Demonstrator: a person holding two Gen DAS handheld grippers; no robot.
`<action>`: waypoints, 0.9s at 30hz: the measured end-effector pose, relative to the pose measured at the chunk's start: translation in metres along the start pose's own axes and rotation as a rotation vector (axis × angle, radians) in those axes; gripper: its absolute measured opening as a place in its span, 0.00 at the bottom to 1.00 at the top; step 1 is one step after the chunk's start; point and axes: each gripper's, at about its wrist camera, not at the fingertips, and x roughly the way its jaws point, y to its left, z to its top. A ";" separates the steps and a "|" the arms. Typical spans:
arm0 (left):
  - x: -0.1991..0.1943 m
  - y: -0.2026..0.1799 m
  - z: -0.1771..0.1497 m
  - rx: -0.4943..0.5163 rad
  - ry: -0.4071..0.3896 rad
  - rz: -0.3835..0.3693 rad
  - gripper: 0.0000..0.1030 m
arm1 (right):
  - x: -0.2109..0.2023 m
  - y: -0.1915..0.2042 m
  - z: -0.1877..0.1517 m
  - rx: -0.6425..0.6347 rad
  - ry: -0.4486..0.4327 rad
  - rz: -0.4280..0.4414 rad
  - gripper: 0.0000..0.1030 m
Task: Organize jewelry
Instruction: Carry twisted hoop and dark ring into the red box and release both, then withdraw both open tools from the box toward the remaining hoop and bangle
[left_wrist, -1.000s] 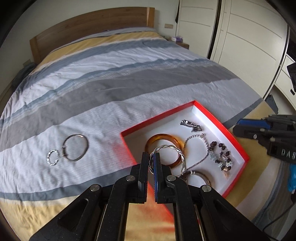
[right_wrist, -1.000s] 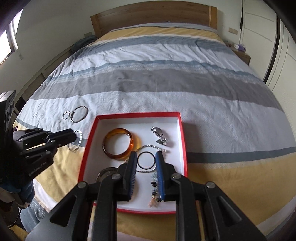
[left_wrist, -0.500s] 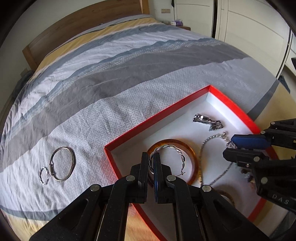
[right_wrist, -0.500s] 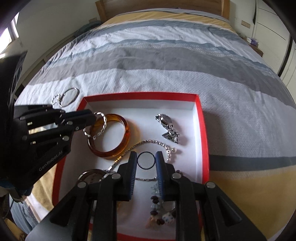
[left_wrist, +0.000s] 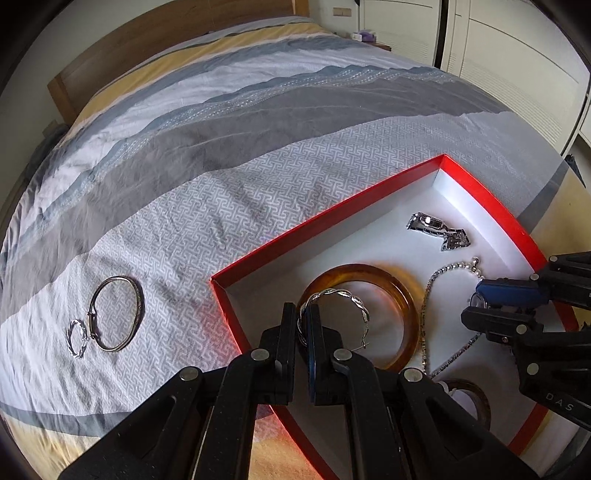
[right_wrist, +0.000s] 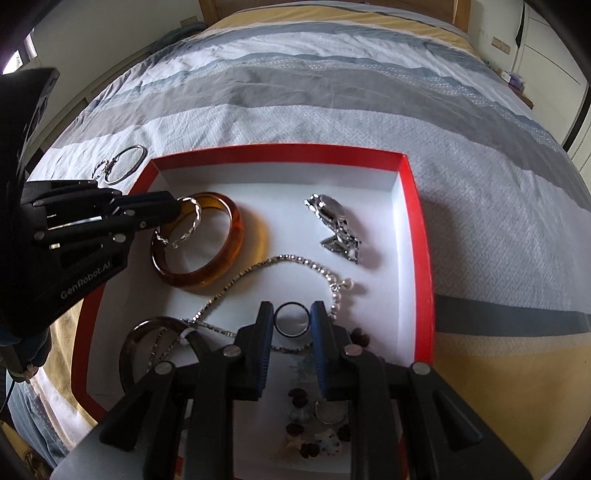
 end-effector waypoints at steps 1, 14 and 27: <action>0.000 0.001 0.000 -0.003 0.001 -0.002 0.05 | 0.000 0.000 0.000 0.001 0.002 0.000 0.20; -0.031 0.007 0.003 -0.040 -0.046 -0.039 0.11 | -0.027 0.000 -0.001 0.031 -0.021 -0.024 0.25; -0.123 0.020 -0.014 -0.113 -0.212 -0.062 0.17 | -0.100 0.015 -0.009 0.081 -0.132 -0.018 0.28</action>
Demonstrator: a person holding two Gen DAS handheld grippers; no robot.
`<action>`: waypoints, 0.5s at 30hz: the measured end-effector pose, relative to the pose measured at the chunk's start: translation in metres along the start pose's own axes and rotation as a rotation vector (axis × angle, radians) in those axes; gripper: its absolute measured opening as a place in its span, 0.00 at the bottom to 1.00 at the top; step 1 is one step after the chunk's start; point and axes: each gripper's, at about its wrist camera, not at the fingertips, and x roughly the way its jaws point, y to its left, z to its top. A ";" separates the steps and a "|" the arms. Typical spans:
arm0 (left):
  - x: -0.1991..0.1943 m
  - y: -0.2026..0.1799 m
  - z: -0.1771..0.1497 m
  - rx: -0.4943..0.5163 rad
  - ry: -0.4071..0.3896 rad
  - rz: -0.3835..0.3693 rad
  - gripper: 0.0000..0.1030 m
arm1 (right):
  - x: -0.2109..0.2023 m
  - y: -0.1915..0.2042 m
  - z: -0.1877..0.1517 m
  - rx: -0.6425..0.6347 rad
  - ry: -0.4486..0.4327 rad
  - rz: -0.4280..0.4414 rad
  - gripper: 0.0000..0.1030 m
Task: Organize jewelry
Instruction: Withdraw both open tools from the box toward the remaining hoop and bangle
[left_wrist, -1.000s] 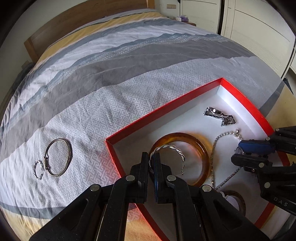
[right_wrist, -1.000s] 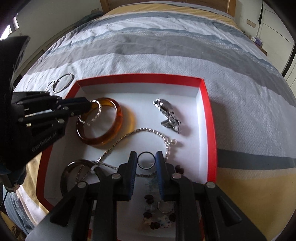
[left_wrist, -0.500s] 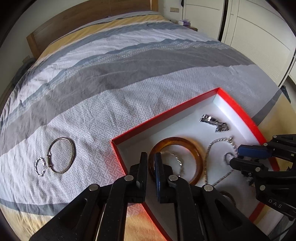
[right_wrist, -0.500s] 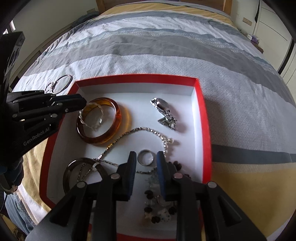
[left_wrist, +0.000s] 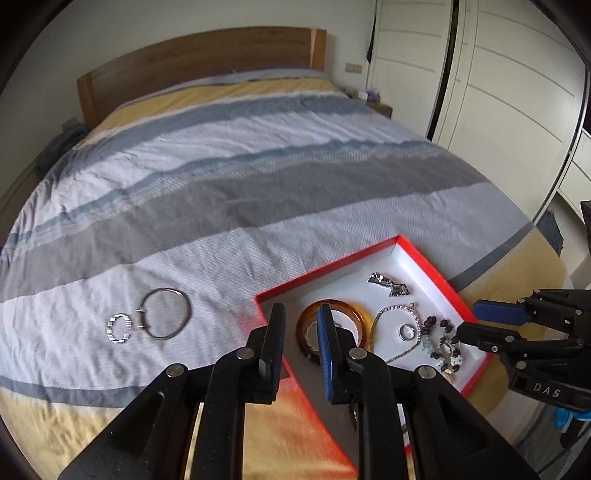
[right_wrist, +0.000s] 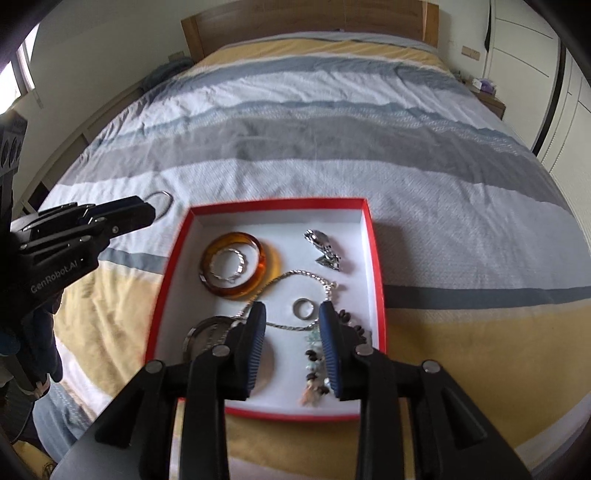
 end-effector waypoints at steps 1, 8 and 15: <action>-0.010 0.002 -0.001 -0.004 -0.014 0.004 0.17 | -0.007 0.003 -0.001 0.002 -0.011 0.001 0.28; -0.060 0.015 -0.014 -0.035 -0.046 0.036 0.17 | -0.049 0.027 -0.007 0.002 -0.077 0.006 0.28; -0.102 0.034 -0.037 -0.077 -0.066 0.086 0.34 | -0.077 0.059 -0.015 -0.020 -0.121 0.017 0.29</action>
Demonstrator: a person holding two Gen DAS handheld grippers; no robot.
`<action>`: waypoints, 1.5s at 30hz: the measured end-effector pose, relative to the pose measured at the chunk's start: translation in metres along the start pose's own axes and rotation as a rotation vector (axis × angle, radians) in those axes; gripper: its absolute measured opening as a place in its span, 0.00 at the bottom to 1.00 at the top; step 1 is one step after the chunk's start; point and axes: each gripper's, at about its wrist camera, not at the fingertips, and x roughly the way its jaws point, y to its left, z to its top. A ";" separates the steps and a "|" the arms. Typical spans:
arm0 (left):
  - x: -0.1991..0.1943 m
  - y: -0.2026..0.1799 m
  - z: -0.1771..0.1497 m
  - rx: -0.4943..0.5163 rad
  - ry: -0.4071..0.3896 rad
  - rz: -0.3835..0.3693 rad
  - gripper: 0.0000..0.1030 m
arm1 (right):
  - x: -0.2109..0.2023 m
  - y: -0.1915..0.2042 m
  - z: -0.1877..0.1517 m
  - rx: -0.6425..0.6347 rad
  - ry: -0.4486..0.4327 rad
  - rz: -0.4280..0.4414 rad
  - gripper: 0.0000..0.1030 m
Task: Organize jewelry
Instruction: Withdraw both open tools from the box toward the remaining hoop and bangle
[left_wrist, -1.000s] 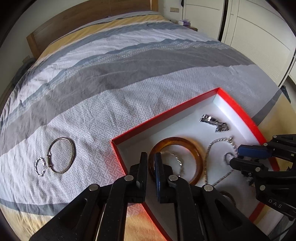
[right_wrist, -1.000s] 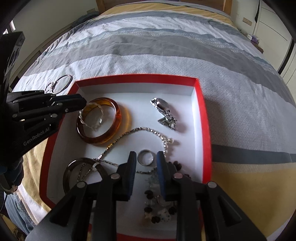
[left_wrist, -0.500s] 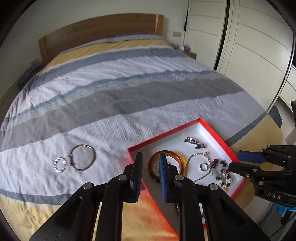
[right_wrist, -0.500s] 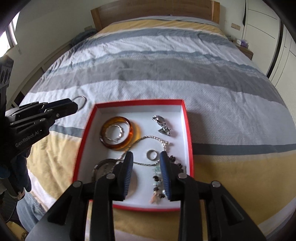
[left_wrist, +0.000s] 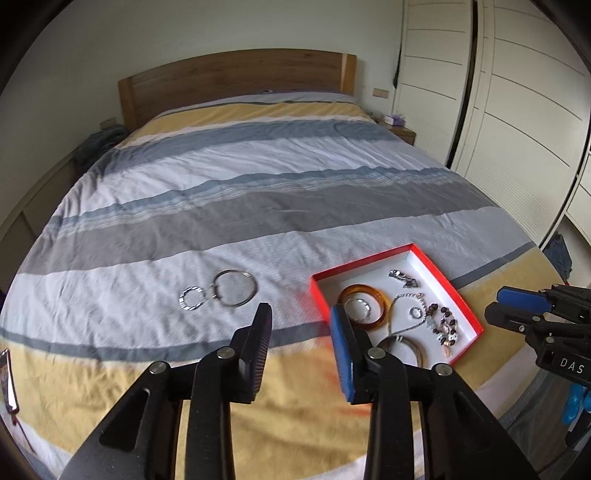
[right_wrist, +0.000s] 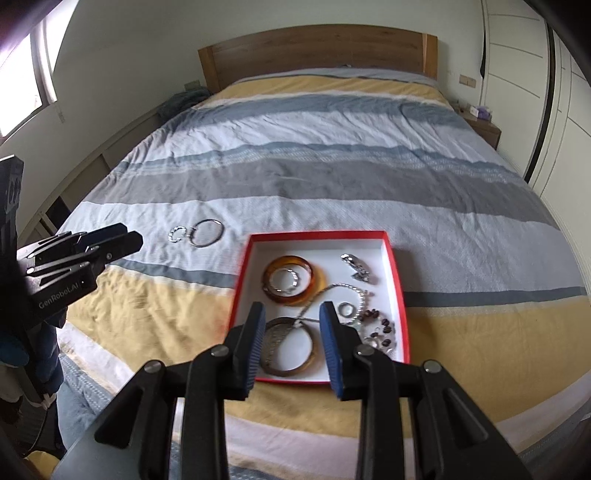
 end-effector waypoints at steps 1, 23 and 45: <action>-0.004 0.003 -0.002 -0.002 -0.004 0.006 0.35 | -0.003 0.005 0.000 -0.004 -0.005 0.002 0.29; -0.027 0.150 -0.064 -0.126 -0.041 0.198 0.41 | 0.028 0.097 0.023 0.009 -0.014 -0.005 0.36; 0.054 0.302 -0.090 -0.233 -0.043 0.349 0.53 | 0.196 0.191 0.069 -0.060 0.126 -0.069 0.41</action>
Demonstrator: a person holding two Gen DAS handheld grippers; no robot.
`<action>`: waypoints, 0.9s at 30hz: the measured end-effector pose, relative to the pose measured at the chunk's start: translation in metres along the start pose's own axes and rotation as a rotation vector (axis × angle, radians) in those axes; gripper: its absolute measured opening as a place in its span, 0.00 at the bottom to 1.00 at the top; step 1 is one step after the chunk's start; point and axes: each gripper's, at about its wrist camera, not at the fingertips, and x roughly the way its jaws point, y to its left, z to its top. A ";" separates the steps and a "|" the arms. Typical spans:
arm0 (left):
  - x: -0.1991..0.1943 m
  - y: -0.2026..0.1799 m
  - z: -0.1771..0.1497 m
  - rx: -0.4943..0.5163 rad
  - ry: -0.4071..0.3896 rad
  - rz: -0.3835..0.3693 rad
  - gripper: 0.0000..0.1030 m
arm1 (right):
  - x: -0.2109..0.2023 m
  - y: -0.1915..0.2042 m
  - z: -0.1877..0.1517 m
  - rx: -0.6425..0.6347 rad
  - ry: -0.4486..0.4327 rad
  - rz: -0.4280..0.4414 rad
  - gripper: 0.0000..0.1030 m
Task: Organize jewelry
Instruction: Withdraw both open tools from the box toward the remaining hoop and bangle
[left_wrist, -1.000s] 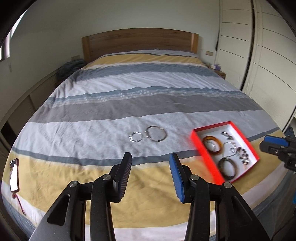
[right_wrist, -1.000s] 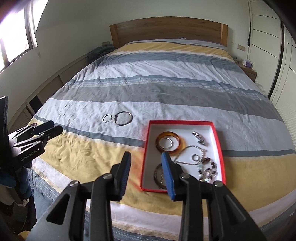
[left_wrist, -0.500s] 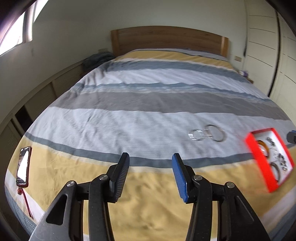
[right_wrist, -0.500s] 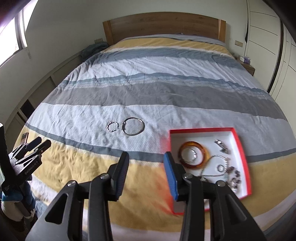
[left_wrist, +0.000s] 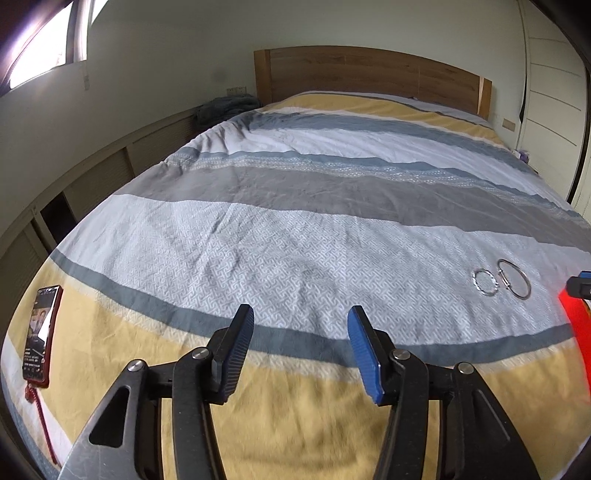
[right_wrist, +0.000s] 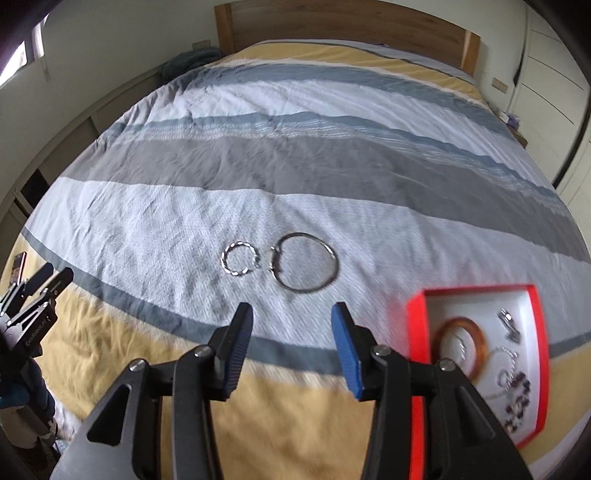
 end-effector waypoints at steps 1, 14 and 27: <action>0.002 -0.001 0.001 0.000 -0.002 -0.002 0.53 | 0.005 0.002 0.002 0.002 0.003 0.004 0.41; 0.019 -0.008 0.000 -0.010 -0.017 -0.059 0.56 | 0.035 0.023 0.007 -0.045 0.038 0.000 0.43; 0.024 -0.001 0.002 -0.038 0.016 -0.061 0.58 | 0.046 0.029 0.014 -0.056 0.056 -0.014 0.44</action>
